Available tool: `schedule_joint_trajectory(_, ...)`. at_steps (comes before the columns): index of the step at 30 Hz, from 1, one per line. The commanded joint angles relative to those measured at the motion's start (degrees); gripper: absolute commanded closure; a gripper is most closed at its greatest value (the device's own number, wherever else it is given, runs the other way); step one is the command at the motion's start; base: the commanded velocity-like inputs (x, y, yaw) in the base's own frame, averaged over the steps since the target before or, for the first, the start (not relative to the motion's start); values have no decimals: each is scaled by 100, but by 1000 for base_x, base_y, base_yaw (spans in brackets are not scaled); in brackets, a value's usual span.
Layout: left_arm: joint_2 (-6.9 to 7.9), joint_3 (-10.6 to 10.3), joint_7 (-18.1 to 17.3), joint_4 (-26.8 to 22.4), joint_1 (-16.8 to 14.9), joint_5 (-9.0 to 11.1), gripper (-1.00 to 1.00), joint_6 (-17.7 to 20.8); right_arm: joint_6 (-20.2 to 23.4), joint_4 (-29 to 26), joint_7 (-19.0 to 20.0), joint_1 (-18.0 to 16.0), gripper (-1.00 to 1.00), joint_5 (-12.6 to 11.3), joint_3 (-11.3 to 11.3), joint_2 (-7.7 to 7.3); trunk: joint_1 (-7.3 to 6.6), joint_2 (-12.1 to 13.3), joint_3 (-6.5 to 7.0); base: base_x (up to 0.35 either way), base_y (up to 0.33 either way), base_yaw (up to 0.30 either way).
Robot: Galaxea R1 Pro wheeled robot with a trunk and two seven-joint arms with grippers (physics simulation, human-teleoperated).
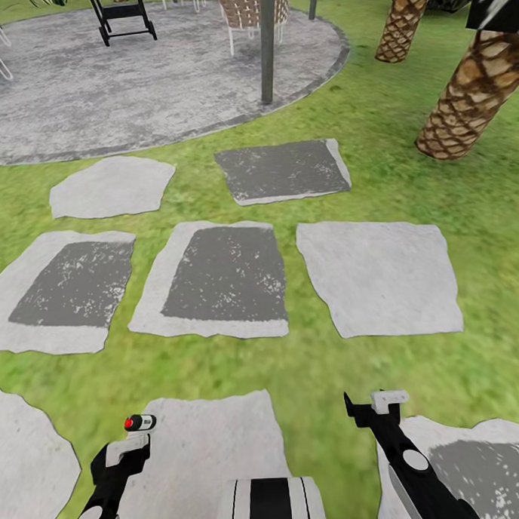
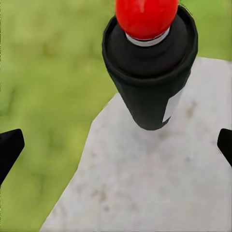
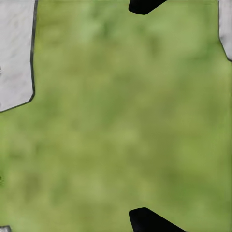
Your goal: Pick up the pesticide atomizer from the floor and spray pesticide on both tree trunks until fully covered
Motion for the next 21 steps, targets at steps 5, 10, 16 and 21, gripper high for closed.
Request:
schedule_joint_trajectory(5, 0, 16, 0, 3, -3, 1, -100, -4, 2, 6, 0, 0, -100, 0, 0, 0, 0, 0, 0, 87, 0, 1)
schedule_joint_trajectory(10, -6, 15, 1, 4, -4, 1, -100, -3, 3, 8, 0, 0, -100, 0, 0, 0, 0, 0, 0, 13, 0, 0)
schedule_joint_trajectory(16, -9, 3, 7, 4, -4, 1, -100, 1, 1, 8, 0, 0, -100, 0, 0, 0, 0, 0, 0, 77, -16, 0)
schedule_joint_trajectory(21, -9, 11, 9, 4, -4, 1, -100, -9, 2, 9, 0, 0, -100, 0, 0, 0, 0, 0, 0, 26, -8, 0)
